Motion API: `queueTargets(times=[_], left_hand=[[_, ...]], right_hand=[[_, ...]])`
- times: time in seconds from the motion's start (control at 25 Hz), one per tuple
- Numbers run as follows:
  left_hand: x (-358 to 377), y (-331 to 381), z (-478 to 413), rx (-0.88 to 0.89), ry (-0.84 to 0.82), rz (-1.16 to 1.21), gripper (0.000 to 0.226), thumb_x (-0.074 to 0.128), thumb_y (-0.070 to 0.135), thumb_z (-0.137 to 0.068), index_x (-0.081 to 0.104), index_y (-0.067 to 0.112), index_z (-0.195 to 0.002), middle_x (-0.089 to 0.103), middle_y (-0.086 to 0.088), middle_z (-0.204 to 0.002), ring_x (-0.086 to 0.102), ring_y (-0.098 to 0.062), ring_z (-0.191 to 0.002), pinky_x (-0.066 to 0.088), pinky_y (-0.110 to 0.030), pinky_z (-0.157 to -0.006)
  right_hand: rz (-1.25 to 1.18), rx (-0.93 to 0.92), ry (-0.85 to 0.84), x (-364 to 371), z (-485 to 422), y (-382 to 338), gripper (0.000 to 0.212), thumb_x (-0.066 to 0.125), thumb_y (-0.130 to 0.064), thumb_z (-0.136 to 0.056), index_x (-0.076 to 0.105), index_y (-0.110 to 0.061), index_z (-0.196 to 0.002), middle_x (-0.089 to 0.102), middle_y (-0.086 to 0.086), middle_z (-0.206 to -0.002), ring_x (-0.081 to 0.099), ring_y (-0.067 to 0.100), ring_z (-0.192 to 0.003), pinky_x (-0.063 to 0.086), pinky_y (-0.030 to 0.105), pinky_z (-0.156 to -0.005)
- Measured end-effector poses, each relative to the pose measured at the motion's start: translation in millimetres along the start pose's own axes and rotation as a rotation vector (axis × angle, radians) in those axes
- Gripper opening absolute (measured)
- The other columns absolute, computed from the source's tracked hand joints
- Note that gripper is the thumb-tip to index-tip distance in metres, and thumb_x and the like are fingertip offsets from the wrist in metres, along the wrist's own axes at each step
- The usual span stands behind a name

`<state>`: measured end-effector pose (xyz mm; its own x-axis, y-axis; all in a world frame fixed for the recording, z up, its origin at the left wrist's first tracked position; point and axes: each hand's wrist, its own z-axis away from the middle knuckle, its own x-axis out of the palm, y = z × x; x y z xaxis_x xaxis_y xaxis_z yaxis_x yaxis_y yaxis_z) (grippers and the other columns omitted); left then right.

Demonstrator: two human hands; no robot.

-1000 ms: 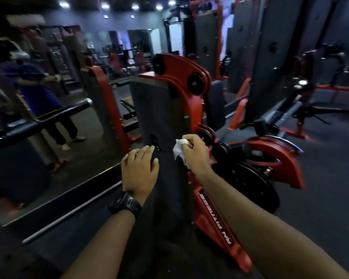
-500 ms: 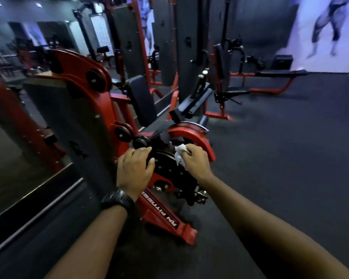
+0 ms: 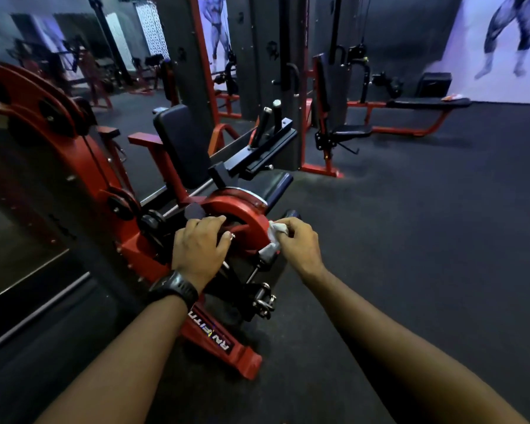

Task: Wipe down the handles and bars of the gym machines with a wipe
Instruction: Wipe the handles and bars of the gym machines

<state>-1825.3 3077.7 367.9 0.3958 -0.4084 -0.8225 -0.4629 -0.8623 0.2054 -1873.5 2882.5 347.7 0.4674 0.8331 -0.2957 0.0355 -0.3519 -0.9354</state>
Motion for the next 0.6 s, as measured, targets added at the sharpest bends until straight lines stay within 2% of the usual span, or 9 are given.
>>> queueTargets(times=[0.08,0.2,0.24,0.4,0.52,0.6], left_hand=[[28.0,9.6,-36.6,-0.003,0.027,0.018,0.034,0.067,0.026,-0.087,0.068,0.013,-0.119,0.07,-0.003,-0.111,0.059,-0.032,-0.102,0.046,-0.046,-0.087],[71.9,15.6,-90.7,-0.022,0.023,0.0,0.036,0.059,0.032,-0.087,0.068,0.015,-0.117,0.07,-0.002,-0.11,0.059,-0.03,-0.102,0.045,-0.045,-0.087],[86.2,16.5,-110.0,-0.03,0.026,0.0,0.038,0.056,0.035,-0.085,0.068,0.015,-0.116,0.07,-0.001,-0.111,0.06,-0.029,-0.101,0.045,-0.044,-0.087],[131.3,25.6,-192.3,-0.05,0.055,0.015,0.035,0.06,0.032,-0.086,0.069,0.014,-0.115,0.07,-0.002,-0.112,0.061,-0.03,-0.1,0.046,-0.043,-0.085],[166.4,29.8,-236.4,-0.064,0.058,-0.009,0.033,0.063,0.03,-0.086,0.069,0.015,-0.115,0.07,0.0,-0.112,0.061,-0.029,-0.1,0.047,-0.043,-0.084],[195.8,26.4,-270.5,-0.094,0.082,-0.016,0.033,0.062,0.031,-0.085,0.07,0.015,-0.112,0.071,0.0,-0.109,0.062,-0.029,-0.098,0.048,-0.043,-0.082]], right_hand=[[-0.033,-0.003,0.005,-4.4,-40.6,14.5,0.012,0.062,-0.024,-0.092,0.071,-0.017,-0.09,0.069,-0.011,-0.082,0.062,-0.006,-0.073,0.045,0.013,-0.062],[-0.065,0.019,0.003,-7.5,-103.6,28.4,0.014,0.062,-0.027,-0.092,0.07,-0.017,-0.084,0.069,-0.008,-0.082,0.066,0.01,-0.078,0.055,0.033,-0.069],[-0.08,0.032,-0.001,-8.2,-126.2,32.0,0.016,0.062,-0.027,-0.092,0.068,-0.016,-0.082,0.069,-0.006,-0.081,0.066,0.013,-0.078,0.055,0.034,-0.069],[-0.12,0.04,0.055,-8.2,-212.2,36.8,0.02,0.061,-0.03,-0.093,0.062,-0.015,-0.08,0.063,-0.009,-0.077,0.056,0.0,-0.07,0.043,0.016,-0.067],[-0.181,0.06,0.048,0.7,-263.9,50.6,0.014,0.06,-0.027,-0.094,0.06,-0.016,-0.085,0.061,-0.01,-0.074,0.053,-0.006,-0.065,0.041,0.013,-0.061],[-0.258,0.092,0.033,11.6,-305.6,68.5,0.007,0.06,-0.023,-0.093,0.06,-0.019,-0.088,0.063,-0.009,-0.076,0.054,-0.004,-0.066,0.044,0.016,-0.063]])
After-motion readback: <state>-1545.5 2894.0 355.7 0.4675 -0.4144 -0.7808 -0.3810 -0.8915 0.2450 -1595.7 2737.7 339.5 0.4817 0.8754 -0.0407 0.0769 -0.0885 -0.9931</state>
